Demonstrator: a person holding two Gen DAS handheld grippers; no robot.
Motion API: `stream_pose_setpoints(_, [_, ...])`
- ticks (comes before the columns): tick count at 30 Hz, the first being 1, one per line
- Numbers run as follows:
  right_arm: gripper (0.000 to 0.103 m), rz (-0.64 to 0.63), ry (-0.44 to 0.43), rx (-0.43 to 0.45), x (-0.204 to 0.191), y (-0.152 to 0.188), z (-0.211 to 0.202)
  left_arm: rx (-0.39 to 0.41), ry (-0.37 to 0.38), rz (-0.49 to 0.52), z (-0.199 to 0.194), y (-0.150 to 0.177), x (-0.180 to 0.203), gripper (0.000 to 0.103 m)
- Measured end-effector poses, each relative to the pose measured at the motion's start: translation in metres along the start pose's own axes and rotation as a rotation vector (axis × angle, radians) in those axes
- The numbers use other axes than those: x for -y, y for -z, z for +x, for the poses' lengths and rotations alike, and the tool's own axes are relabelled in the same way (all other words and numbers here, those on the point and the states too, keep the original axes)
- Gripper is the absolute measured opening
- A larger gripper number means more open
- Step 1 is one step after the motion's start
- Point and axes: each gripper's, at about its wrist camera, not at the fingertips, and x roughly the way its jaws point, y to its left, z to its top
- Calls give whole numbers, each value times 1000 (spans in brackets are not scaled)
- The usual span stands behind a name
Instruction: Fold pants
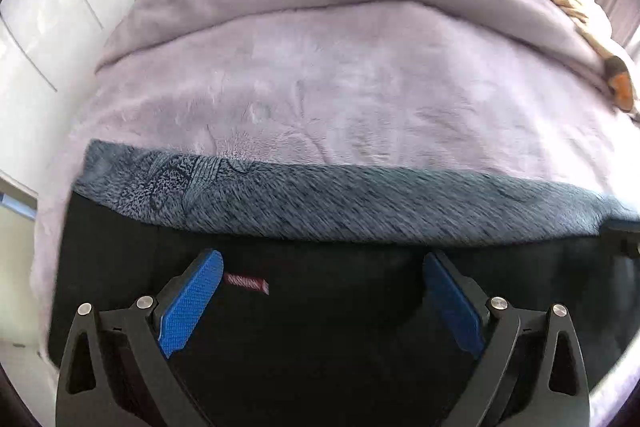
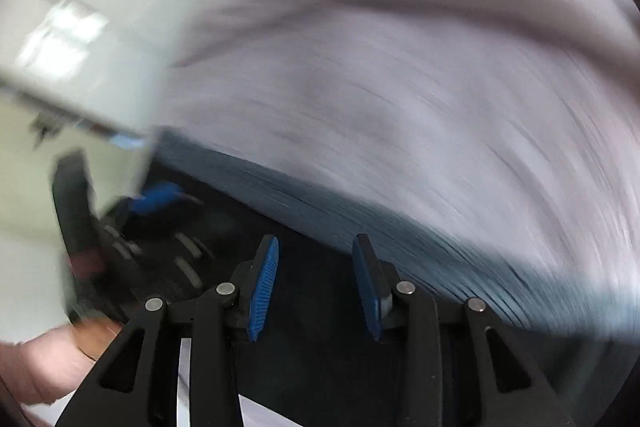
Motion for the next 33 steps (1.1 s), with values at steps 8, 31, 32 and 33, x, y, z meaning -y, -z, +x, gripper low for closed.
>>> stream_pose_setpoints(8, [43,452,-155,177,159,63,-74,-21,-49,28,-33,11,0,103])
stream_pose_setpoints(31, [8,624,-539,80,79,146,7,-57,-45,6,-16,55,-9,103])
stream_pose_setpoints(32, [8,621,-514,74,77,151,7,-62,-45,3,-18,55,-9,103])
stream_pose_setpoints(33, [7,619,-466,30,77,162,12,-73,-52,4,-20,55,-9,103])
